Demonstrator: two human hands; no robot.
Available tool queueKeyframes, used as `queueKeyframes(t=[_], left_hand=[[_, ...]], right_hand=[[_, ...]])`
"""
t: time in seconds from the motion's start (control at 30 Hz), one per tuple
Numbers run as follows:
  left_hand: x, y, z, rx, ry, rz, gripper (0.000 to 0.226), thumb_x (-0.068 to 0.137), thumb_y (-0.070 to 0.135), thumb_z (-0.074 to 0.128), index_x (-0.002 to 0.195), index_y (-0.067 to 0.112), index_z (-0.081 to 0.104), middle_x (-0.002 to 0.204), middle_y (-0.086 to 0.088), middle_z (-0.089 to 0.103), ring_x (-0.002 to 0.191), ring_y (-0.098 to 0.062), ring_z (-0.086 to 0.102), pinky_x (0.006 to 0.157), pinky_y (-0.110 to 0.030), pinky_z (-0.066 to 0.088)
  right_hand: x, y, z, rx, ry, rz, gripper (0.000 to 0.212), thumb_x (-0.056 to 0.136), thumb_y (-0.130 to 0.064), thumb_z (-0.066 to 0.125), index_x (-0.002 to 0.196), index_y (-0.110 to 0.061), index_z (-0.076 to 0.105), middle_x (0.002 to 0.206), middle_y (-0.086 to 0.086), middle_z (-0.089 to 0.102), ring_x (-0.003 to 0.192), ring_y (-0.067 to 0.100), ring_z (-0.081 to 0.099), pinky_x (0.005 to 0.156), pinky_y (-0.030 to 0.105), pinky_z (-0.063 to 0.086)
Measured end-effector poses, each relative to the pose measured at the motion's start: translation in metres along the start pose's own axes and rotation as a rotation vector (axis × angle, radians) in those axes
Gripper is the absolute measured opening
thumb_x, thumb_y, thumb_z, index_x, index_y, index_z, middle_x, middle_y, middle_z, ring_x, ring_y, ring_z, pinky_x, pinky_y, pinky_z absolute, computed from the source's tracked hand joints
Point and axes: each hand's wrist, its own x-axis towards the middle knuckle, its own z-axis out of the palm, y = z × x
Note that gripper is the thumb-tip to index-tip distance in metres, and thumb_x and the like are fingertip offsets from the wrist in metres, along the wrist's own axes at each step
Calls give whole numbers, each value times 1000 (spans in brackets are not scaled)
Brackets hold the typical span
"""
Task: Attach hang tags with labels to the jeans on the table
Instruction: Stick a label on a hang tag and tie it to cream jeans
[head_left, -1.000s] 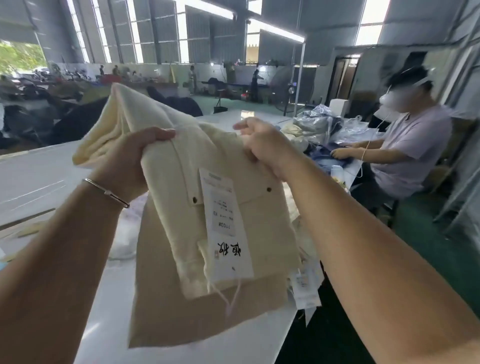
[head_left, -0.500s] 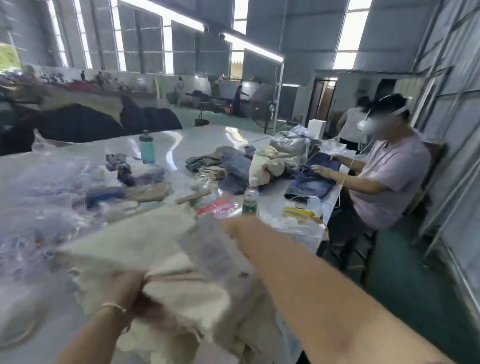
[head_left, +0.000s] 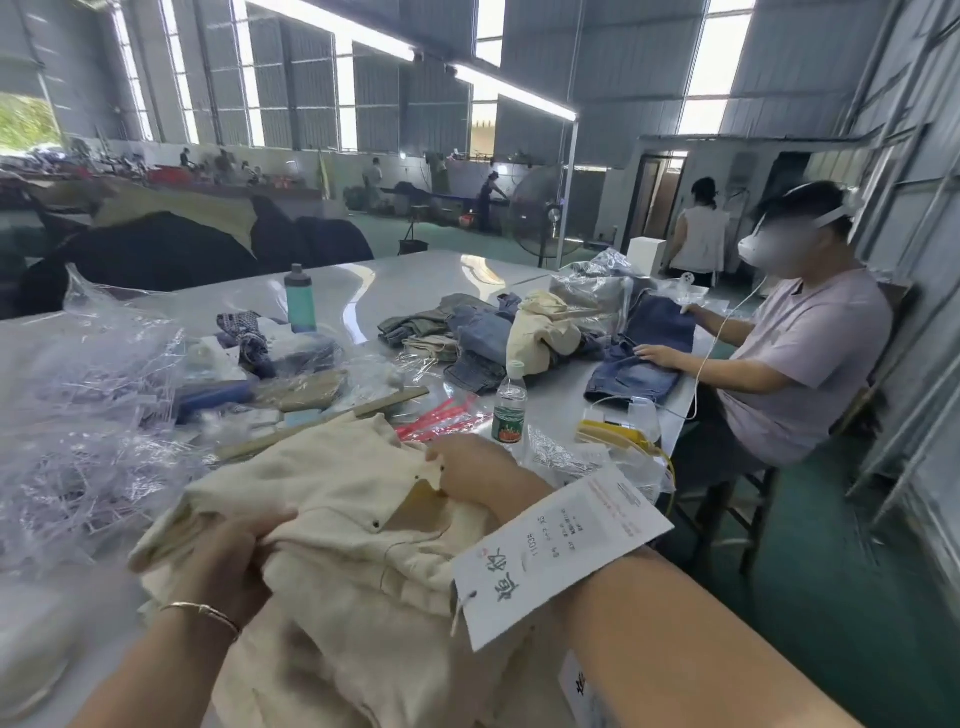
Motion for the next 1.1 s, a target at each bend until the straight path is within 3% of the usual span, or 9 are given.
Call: queueKeyframes(t=[0.13, 0.27, 0.37, 0.43, 0.6, 0.73, 0.83, 0.97, 1.1], left_hand=[[5, 1, -10, 32, 16, 52, 14, 88, -1, 55, 96, -3, 66, 85, -14, 74, 75, -22, 71, 66, -33, 61], [-2, -37, -27, 275, 212, -63, 21, 84, -11, 51, 70, 5, 55, 40, -3, 57, 32, -16, 55, 32, -26, 46], [-6, -47, -33, 229, 267, -61, 33, 77, -15, 53, 51, 5, 53, 34, -6, 48, 28, -16, 48, 31, -23, 40], [-7, -43, -33, 73, 168, -122, 43, 80, -16, 51, 45, 9, 55, 39, -4, 50, 36, -16, 51, 35, -17, 40], [-32, -32, -47, 165, 172, -104, 10, 86, -8, 56, 83, 0, 61, 75, -15, 59, 59, -20, 60, 43, -22, 52], [-78, -2, -81, 219, 264, -14, 17, 89, -3, 58, 100, 8, 64, 84, -7, 60, 78, -17, 53, 66, -29, 48], [-126, 28, -127, 158, 323, 75, 19, 88, 0, 60, 104, 5, 68, 89, -9, 63, 86, -18, 55, 72, -29, 49], [-211, 59, -214, 124, 391, 268, 19, 92, 5, 56, 105, 9, 69, 96, -8, 73, 88, -16, 64, 75, -29, 52], [-317, 78, -329, 212, 715, 432, 18, 93, 5, 56, 96, 15, 70, 89, 0, 73, 83, -10, 65, 68, -22, 49]], right_hand=[[20, 1, -19, 42, 185, -6, 48, 90, -10, 48, 129, -38, 54, 139, 0, 49, 123, 25, 50, 87, 30, 38], [12, 9, 18, -153, -53, 5, 44, 93, -11, 43, 135, -23, 50, 134, 2, 53, 115, 28, 55, 90, 38, 45], [2, 12, 32, -114, -155, -33, 39, 93, -12, 40, 128, -18, 56, 126, 8, 55, 113, 32, 55, 96, 45, 46], [-2, 1, 16, -14, -116, -112, 32, 93, -11, 47, 116, -22, 66, 128, 5, 55, 116, 28, 53, 99, 42, 46], [-21, -62, -26, 303, 39, -391, 20, 87, -1, 57, 99, -7, 72, 101, 12, 69, 92, 26, 67, 81, 36, 56], [-49, -129, -42, 286, 25, -605, 10, 83, -5, 66, 79, -13, 69, 73, 2, 67, 70, 18, 63, 71, 32, 54], [-80, -195, -47, 162, 55, -797, 18, 80, -10, 70, 69, -22, 62, 67, -5, 62, 63, 12, 56, 60, 22, 46], [-138, -298, -25, 49, 14, -1098, 13, 82, -19, 71, 74, -21, 61, 71, -5, 61, 65, 12, 55, 57, 25, 45], [-199, -401, 39, -3, -19, -1292, 28, 81, -32, 70, 65, -24, 48, 65, -8, 53, 62, 13, 50, 59, 31, 44]])
